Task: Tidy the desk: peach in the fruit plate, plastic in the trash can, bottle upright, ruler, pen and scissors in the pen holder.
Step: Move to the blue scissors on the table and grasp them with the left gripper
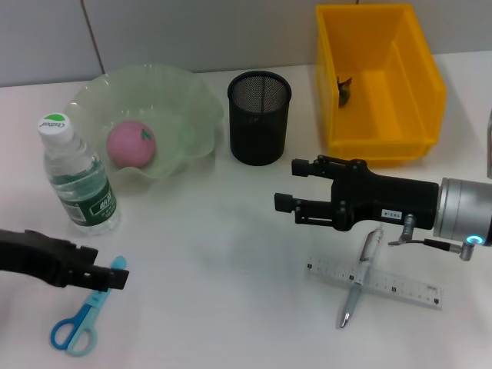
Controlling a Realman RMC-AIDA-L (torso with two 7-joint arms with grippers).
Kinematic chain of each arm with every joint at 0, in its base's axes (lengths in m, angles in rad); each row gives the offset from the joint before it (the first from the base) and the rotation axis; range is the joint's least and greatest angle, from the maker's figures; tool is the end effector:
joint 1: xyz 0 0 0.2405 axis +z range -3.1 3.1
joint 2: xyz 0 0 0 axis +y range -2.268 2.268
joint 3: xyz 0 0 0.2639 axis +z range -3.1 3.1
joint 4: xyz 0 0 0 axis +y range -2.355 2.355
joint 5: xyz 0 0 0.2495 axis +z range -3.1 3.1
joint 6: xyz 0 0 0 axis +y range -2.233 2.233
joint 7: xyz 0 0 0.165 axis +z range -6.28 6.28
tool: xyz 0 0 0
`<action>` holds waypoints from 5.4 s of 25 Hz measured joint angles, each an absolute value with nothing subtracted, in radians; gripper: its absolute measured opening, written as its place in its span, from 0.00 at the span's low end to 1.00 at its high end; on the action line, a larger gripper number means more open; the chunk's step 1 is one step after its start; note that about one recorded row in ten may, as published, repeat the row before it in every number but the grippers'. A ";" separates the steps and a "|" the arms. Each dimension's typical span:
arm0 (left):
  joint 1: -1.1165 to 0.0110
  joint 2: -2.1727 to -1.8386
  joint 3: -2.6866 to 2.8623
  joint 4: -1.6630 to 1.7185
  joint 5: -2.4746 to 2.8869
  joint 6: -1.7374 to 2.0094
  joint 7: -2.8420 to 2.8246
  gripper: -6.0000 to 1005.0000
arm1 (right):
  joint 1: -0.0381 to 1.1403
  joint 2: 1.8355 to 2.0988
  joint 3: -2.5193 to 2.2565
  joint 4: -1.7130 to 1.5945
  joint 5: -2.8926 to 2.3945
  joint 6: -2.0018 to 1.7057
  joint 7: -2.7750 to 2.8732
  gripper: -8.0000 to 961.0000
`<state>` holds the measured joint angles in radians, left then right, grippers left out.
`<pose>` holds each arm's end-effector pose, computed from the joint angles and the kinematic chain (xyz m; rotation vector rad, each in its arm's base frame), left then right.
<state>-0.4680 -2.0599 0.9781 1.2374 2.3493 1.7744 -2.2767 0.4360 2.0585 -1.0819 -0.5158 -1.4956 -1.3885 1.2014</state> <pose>-0.2557 0.3566 0.0311 -2.7331 -1.2553 0.0740 0.2826 0.3601 -0.0589 -2.6048 0.5961 0.8741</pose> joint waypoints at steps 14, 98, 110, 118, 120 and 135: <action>-0.700 -2.069 1.142 1.223 2.630 1.839 -2.709 0.82 | 0.448 2.042 -1.089 -0.577 -1.498 -1.390 1.238 0.79; -0.668 -2.072 1.490 1.185 2.701 1.640 -2.698 0.51 | 0.471 2.052 -1.085 -0.571 -1.551 -1.346 1.264 0.79; -0.672 -2.072 1.496 1.156 2.701 1.620 -2.691 0.50 | 0.471 2.052 -1.086 -0.571 -1.551 -1.347 1.266 0.79; -0.680 -2.072 1.496 1.135 2.701 1.609 -2.688 0.49 | 0.472 2.052 -1.086 -0.571 -1.551 -1.347 1.267 0.79; -0.680 -2.072 1.496 1.135 2.701 1.606 -2.688 0.49 | 0.472 2.052 -1.086 -0.571 -1.551 -1.347 1.267 0.79; -0.685 -2.072 1.496 1.131 2.701 1.590 -2.686 0.45 | 0.472 2.052 -1.084 -0.571 -1.551 -1.344 1.267 0.79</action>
<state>-0.6852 -2.0724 1.4956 1.1308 2.7013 1.5897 -2.6859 0.4725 2.0525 -1.0845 -0.5706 -1.5508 -1.3437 1.2671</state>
